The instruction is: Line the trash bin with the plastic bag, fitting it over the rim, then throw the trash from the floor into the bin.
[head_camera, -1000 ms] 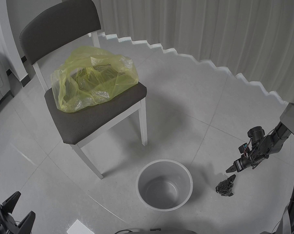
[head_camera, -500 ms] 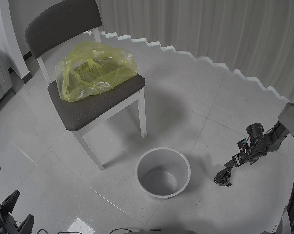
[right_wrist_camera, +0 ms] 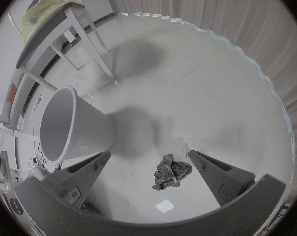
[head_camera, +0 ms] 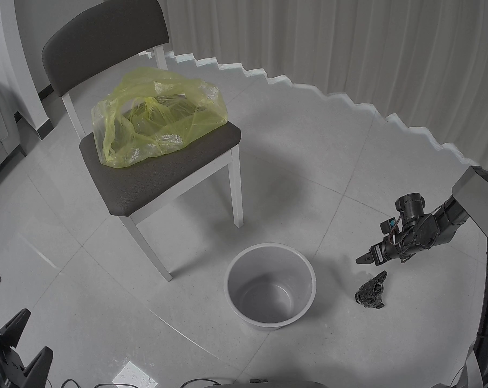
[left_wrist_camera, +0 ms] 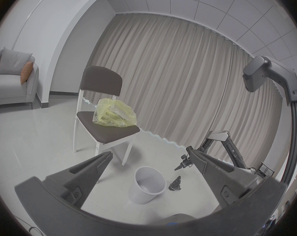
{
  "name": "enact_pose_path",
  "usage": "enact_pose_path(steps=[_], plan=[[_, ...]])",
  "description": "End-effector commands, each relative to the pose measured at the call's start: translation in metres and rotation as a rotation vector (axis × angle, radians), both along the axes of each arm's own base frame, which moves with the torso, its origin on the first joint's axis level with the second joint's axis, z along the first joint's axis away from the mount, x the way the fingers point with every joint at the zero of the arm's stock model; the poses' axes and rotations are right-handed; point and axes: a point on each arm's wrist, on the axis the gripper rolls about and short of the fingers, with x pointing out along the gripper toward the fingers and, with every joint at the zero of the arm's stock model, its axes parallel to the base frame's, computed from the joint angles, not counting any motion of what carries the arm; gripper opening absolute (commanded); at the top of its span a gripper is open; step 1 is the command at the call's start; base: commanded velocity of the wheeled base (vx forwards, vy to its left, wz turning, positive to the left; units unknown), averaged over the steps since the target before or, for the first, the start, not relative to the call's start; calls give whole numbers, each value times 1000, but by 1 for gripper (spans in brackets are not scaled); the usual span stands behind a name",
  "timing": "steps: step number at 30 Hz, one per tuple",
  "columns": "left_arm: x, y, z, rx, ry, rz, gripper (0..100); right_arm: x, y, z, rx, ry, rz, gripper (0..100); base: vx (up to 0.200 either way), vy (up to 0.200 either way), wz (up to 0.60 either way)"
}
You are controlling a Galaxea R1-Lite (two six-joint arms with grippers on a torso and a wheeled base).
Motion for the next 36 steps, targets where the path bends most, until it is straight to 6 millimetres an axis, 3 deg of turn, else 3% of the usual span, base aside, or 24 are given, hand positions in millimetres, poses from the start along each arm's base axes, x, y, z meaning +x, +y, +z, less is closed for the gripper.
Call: enact_pose_path(steps=[1, 5, 7, 8, 9, 16, 19, 28, 36], plan=[[23, -2, 37, -2, 96, 3, 100, 3, 12, 16, 10, -46, 28, 100, 0, 0, 0], [55, -4, 70, 13, 166, 2, 100, 2, 20, 25, 12, -67, 44, 100, 0, 0, 0], [91, -7, 96, 23, 225, 2, 100, 1, 24, 34, 16, -86, 51, 100, 0, 0, 0], [96, -7, 98, 25, 232, 4, 100, 0, 25, 36, 17, -89, 52, 100, 0, 0, 0], [122, -9, 108, 30, 275, 14, 100, -1, 28, 43, 26, -103, 52, 100, 0, 0, 0], [237, -9, 133, 39, 356, 158, 100, -7, 46, 80, 82, -181, 75, 100, 0, 0, 0], [273, -4, 133, 61, 339, 165, 100, -11, 51, 91, 91, -202, 89, 100, 0, 0, 0], [374, 12, 102, 162, 400, 207, 100, -17, 63, 106, 121, -226, 95, 100, 0, 0, 0], [421, 19, 103, 172, 459, 276, 100, -23, 63, 119, 125, -253, 100, 100, 0, 0, 0]])
